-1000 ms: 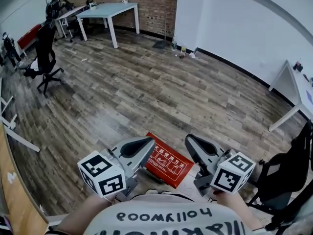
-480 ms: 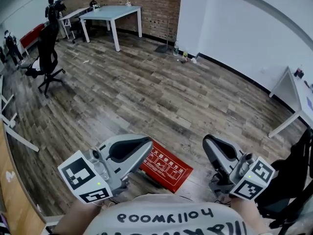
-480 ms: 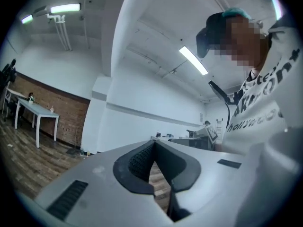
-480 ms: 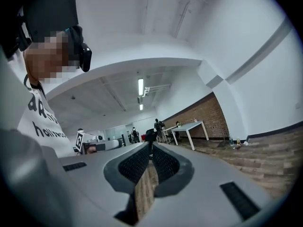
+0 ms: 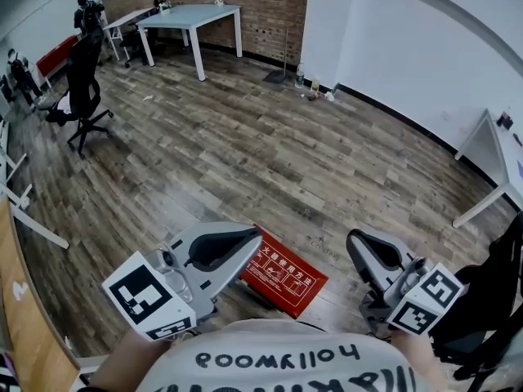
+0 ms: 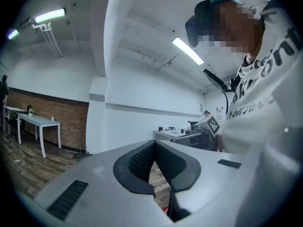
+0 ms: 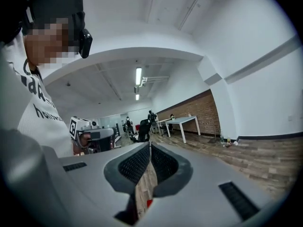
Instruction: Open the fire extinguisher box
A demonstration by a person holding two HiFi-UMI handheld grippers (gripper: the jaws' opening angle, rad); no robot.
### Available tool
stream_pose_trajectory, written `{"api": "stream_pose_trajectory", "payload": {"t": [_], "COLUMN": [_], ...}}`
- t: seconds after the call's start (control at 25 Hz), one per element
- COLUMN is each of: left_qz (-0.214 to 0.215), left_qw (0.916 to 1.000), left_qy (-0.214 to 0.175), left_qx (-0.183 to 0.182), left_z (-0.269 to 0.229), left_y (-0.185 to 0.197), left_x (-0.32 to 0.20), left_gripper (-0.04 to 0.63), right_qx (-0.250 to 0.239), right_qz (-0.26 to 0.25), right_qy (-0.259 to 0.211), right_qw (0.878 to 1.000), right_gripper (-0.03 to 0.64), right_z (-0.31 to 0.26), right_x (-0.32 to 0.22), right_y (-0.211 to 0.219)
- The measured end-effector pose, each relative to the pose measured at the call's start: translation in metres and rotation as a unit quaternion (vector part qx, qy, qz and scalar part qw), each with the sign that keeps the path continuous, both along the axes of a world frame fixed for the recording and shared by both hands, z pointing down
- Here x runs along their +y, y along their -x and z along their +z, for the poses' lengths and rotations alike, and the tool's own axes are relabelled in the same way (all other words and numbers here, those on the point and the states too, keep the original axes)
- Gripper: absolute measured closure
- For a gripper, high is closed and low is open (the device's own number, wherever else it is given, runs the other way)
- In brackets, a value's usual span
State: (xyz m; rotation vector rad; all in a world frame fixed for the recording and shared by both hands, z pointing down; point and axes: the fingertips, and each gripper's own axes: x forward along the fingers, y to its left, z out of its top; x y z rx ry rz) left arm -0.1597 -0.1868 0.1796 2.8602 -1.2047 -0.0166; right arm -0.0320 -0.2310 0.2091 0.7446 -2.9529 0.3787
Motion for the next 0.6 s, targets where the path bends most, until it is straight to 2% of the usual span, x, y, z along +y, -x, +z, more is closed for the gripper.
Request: {"api": "stream_pose_trajectory", "payload": {"t": [0.28,0.6], "left_qz": [-0.017,-0.049], "left_qw": [0.9996,0.9957], "left_qy": [0.021,0.056], "left_qx": [0.005,0.054], "left_z": [0.013,0.024], "left_y": [0.007,0.025], "left_x": [0.000,-0.004], "left_gripper": [0.589,0.589], "right_qx": [0.000,0.005], "right_qz": [0.004,0.001], "right_qy": [0.017,0.020], "right_qw": [1.000,1.000], "right_gripper": [0.607,0.607], "right_z": [0.011,0.017], "right_x": [0.000,0.002], "right_y": [0.005,0.009]}}
